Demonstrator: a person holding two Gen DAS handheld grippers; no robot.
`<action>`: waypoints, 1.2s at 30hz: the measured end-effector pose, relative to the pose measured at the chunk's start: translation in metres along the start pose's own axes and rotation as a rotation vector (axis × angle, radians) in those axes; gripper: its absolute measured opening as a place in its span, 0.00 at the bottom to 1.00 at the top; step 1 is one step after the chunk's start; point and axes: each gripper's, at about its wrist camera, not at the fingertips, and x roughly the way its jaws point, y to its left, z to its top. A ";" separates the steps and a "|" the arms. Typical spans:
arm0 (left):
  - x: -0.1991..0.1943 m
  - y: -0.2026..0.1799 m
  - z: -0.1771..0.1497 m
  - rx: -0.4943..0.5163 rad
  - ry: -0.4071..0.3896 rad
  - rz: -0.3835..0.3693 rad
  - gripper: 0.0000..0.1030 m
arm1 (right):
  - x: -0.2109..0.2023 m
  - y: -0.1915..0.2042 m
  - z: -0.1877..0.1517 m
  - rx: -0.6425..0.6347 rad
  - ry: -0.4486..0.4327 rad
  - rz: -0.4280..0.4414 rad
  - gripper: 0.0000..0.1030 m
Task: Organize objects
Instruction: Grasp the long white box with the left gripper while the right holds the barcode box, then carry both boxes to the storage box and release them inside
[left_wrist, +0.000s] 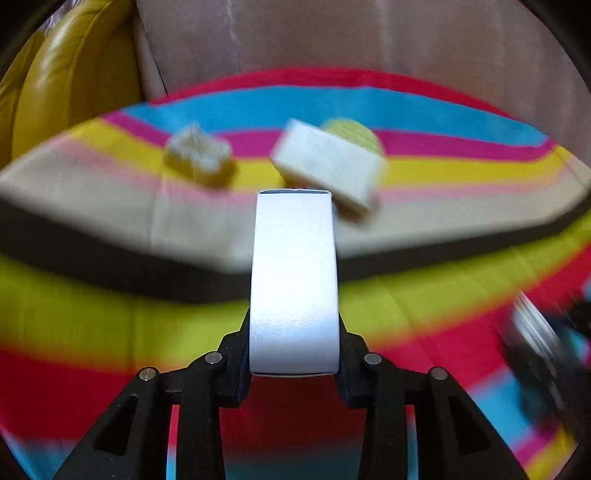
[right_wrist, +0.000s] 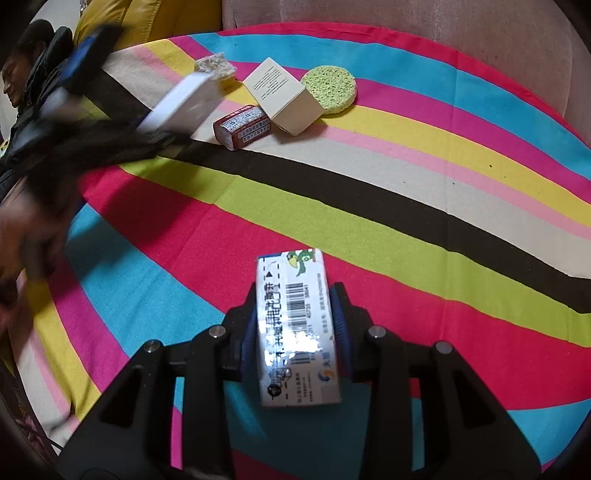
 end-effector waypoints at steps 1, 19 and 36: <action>-0.010 -0.005 -0.012 0.002 0.012 -0.018 0.36 | 0.000 -0.001 0.000 0.001 0.000 0.001 0.40; -0.012 -0.007 -0.041 -0.060 0.004 -0.024 0.36 | 0.000 -0.002 0.000 -0.003 0.002 -0.004 0.40; -0.011 -0.006 -0.043 -0.070 0.013 -0.003 0.37 | -0.001 -0.003 0.000 -0.012 0.001 -0.012 0.39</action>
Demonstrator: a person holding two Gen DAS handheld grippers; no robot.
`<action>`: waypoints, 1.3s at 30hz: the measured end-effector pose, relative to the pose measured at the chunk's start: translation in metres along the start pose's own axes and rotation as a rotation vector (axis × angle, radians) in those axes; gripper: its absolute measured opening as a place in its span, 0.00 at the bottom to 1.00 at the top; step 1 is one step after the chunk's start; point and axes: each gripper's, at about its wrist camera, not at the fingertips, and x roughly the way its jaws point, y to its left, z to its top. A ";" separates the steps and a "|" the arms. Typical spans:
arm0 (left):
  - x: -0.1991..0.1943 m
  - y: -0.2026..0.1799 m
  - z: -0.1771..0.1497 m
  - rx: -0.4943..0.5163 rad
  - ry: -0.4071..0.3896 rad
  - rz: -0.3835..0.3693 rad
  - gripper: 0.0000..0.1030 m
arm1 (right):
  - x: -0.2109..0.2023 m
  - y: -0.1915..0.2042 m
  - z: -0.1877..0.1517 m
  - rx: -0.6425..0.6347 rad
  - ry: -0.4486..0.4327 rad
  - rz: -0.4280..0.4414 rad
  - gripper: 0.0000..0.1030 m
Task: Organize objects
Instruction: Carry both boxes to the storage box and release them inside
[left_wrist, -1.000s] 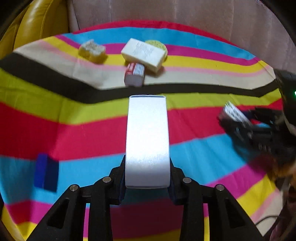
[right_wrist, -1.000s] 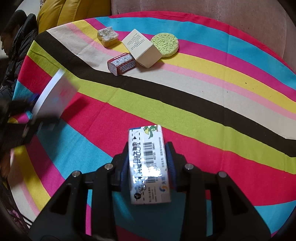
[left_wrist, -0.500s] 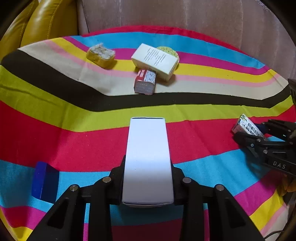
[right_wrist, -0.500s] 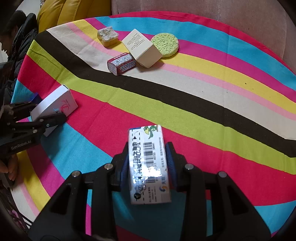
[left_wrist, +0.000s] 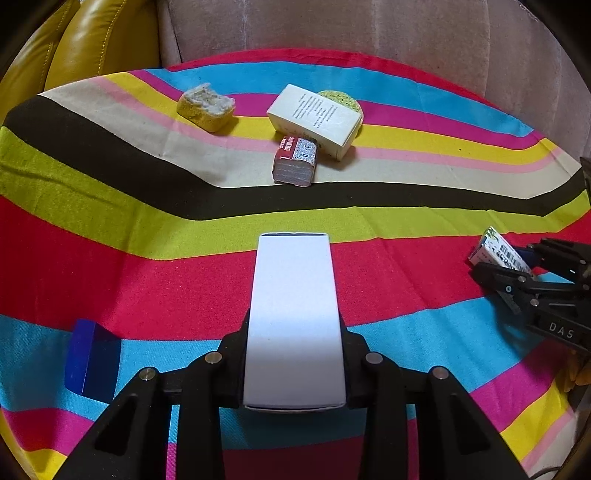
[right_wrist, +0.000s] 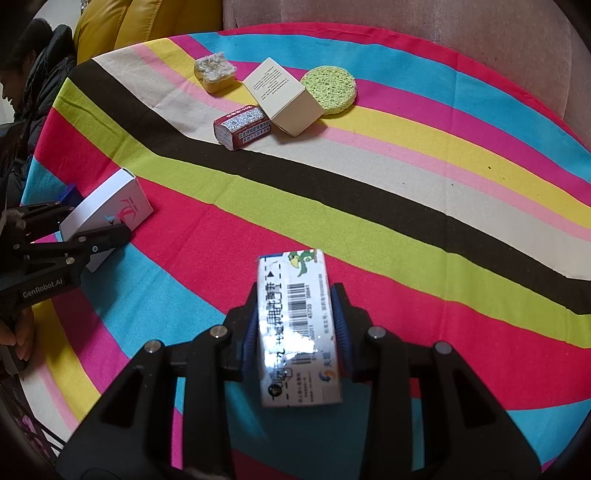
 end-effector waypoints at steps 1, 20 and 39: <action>0.000 0.000 0.000 0.002 0.000 0.002 0.37 | 0.000 0.001 0.000 -0.001 0.000 -0.003 0.38; 0.001 0.005 0.001 -0.003 0.001 -0.001 0.37 | -0.055 0.024 -0.044 0.086 -0.018 0.022 0.38; -0.016 -0.010 -0.019 -0.040 0.003 -0.042 0.36 | -0.159 0.022 -0.119 0.147 -0.094 -0.052 0.38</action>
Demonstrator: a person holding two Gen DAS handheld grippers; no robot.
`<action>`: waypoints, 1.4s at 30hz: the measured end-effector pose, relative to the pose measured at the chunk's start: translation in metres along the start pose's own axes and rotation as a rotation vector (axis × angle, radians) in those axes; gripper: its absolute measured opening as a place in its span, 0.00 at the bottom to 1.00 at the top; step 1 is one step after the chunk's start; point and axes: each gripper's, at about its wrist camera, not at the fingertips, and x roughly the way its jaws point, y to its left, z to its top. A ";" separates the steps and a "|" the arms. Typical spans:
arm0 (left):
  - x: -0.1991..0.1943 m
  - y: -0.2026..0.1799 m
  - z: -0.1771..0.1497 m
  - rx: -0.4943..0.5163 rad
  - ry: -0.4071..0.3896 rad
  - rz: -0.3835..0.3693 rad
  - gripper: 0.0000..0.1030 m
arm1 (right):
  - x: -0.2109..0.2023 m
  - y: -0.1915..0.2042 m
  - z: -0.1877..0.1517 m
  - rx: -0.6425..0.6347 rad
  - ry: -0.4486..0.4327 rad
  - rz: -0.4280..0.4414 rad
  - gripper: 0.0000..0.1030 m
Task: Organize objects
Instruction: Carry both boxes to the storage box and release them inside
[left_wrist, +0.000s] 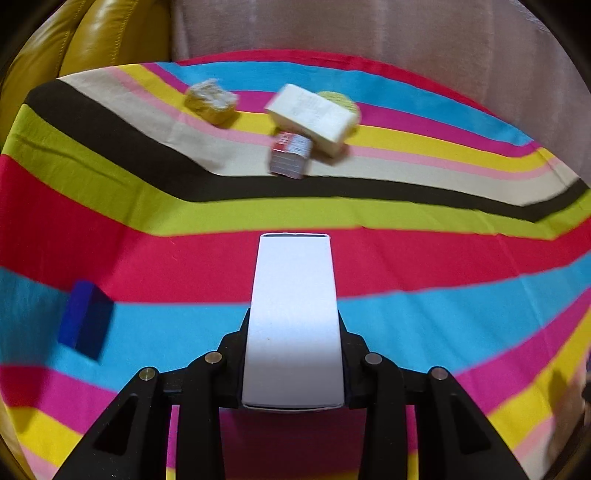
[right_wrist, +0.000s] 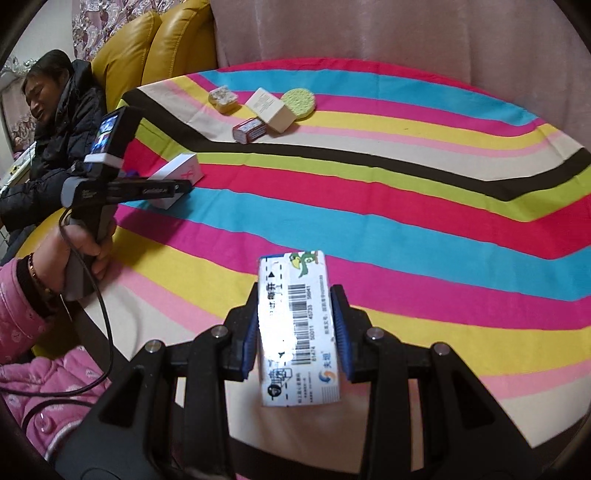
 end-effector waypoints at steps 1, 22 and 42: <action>-0.004 -0.006 -0.004 0.006 0.004 -0.020 0.36 | -0.004 -0.003 -0.002 0.006 -0.004 -0.007 0.38; -0.105 -0.153 -0.039 0.363 -0.129 -0.221 0.36 | -0.048 -0.068 -0.022 0.176 -0.085 -0.117 0.38; -0.171 -0.202 -0.031 0.479 -0.264 -0.328 0.36 | -0.111 -0.098 -0.055 0.254 -0.129 -0.229 0.38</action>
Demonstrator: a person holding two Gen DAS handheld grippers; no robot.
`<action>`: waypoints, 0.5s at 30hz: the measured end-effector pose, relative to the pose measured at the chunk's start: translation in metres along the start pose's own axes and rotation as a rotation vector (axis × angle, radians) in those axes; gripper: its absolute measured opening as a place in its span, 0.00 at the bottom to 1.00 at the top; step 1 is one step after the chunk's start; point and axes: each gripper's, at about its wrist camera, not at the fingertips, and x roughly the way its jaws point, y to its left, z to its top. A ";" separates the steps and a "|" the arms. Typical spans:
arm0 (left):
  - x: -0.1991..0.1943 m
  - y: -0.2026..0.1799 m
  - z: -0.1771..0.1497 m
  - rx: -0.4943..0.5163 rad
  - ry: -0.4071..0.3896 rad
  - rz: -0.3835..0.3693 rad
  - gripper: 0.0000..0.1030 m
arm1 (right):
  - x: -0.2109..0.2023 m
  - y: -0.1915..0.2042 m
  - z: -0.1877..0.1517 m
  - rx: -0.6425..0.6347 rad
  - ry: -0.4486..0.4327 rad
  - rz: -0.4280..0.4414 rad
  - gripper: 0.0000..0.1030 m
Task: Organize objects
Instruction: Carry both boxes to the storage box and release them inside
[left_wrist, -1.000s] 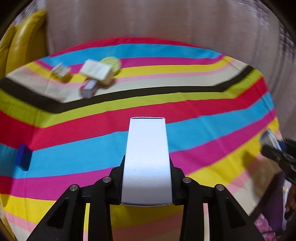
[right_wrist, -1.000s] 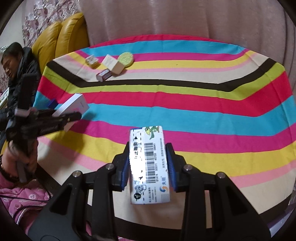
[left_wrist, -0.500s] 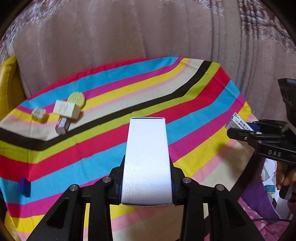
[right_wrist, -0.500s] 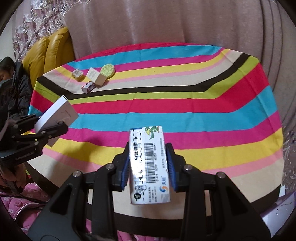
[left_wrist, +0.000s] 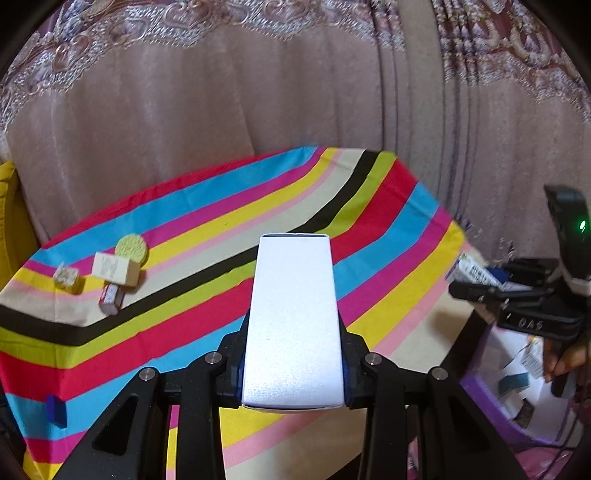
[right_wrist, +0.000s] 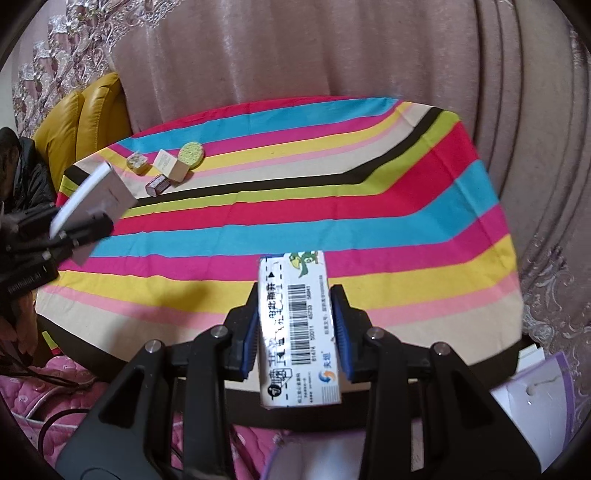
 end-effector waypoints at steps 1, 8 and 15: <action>-0.002 -0.003 0.005 0.003 -0.008 -0.012 0.36 | -0.003 -0.003 -0.001 0.004 -0.002 -0.008 0.38; -0.015 -0.032 0.040 0.042 -0.069 -0.119 0.36 | -0.032 -0.023 -0.002 0.014 -0.034 -0.087 0.38; -0.016 -0.069 0.058 0.088 -0.078 -0.249 0.36 | -0.059 -0.042 -0.006 0.026 -0.051 -0.176 0.38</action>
